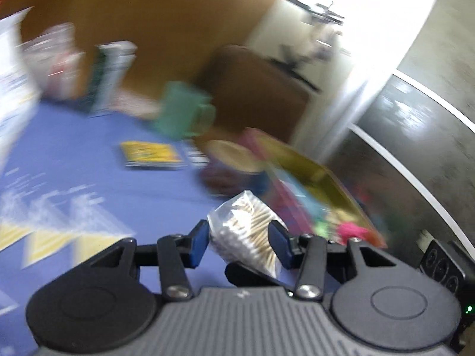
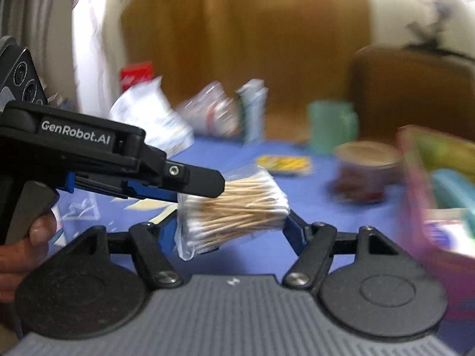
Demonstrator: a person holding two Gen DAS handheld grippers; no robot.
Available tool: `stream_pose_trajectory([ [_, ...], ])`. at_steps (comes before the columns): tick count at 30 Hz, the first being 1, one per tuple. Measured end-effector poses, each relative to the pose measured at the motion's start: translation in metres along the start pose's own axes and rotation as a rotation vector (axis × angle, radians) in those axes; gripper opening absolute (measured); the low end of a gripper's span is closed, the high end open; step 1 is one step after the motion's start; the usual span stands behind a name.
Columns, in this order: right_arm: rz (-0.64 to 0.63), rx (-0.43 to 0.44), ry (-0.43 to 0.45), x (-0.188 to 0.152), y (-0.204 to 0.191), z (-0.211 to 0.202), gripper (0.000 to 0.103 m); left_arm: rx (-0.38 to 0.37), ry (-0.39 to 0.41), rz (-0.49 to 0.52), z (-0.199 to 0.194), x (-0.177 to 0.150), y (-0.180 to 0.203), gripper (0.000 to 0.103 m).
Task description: Organize soft objects
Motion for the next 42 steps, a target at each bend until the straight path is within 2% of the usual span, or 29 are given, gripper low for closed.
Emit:
stream_pose_trajectory([
  [6,0.089,-0.188,0.078,-0.008,0.064,-0.063,0.074,-0.119,-0.084,0.135,0.064,0.007,0.079,0.044],
  [9,0.137,-0.292,0.1,-0.009,0.102,-0.083,0.074,-0.141,-0.092,0.182,0.1,0.015,0.113,0.054],
  [10,0.153,-0.325,0.108,-0.007,0.116,-0.086,0.074,-0.141,-0.094,0.19,0.11,0.017,0.12,0.066],
  [11,0.163,-0.358,0.114,-0.005,0.129,-0.087,0.075,-0.109,-0.07,0.204,0.12,0.019,0.126,0.07],
  [13,0.148,-0.483,0.102,-0.002,0.164,-0.079,0.085,-0.031,-0.038,0.222,0.13,0.019,0.127,0.069],
  [14,0.133,-0.555,0.069,-0.003,0.182,-0.071,0.091,-0.022,-0.037,0.218,0.129,0.018,0.126,0.069],
  [16,0.126,-0.668,0.006,-0.01,0.21,-0.062,0.09,-0.044,-0.036,0.211,0.119,0.013,0.12,0.069],
  [17,0.153,-0.678,-0.002,-0.015,0.218,-0.064,0.09,-0.037,-0.028,0.225,0.114,0.01,0.117,0.069],
  [19,0.219,-0.632,0.053,-0.025,0.221,-0.076,0.089,-0.005,-0.008,0.263,0.1,0.003,0.109,0.069],
  [23,0.229,-0.625,0.104,-0.041,0.205,-0.087,0.087,0.029,-0.005,0.259,0.081,-0.003,0.084,0.069],
  [25,0.216,-0.613,0.111,-0.041,0.197,-0.087,0.075,0.058,-0.007,0.236,0.07,-0.004,0.067,0.069],
  [27,0.204,-0.585,0.096,-0.04,0.192,-0.091,0.053,0.1,0.001,0.208,0.057,-0.005,0.047,0.069],
  [30,0.206,-0.538,0.007,-0.03,0.201,-0.08,0.043,0.169,0.022,0.162,0.037,-0.002,0.016,0.069],
  [31,0.215,-0.533,-0.038,-0.025,0.21,-0.075,0.043,0.188,0.032,0.141,0.029,-0.001,0.005,0.069],
  [34,0.296,-0.44,-0.17,-0.014,0.248,-0.055,0.044,0.23,0.073,0.075,0.011,0.006,-0.022,0.069],
  [36,0.332,-0.467,-0.21,-0.005,0.274,-0.042,0.045,0.248,0.097,0.033,0.002,0.009,-0.036,0.069],
  [38,0.322,-0.527,-0.167,0.01,0.287,-0.04,0.053,0.274,0.117,0.022,-0.006,0.012,-0.047,0.069],
  [40,0.289,-0.592,-0.139,0.025,0.284,-0.045,0.054,0.319,0.139,0.044,-0.014,0.014,-0.057,0.069],
  [42,0.273,-0.524,-0.06,0.043,0.265,-0.054,0.054,0.364,0.153,0.057,-0.02,0.017,-0.07,0.069],
])
Point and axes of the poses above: each gripper's, at about its wrist camera, not at the fingertips, and z roughly the way its jaws point, y to its right, x to its top, the point moved 4 cm from there along z, roughly the way its jaws point, and after that the axes turned 4 degrees about -z, right-handed, at the moved point
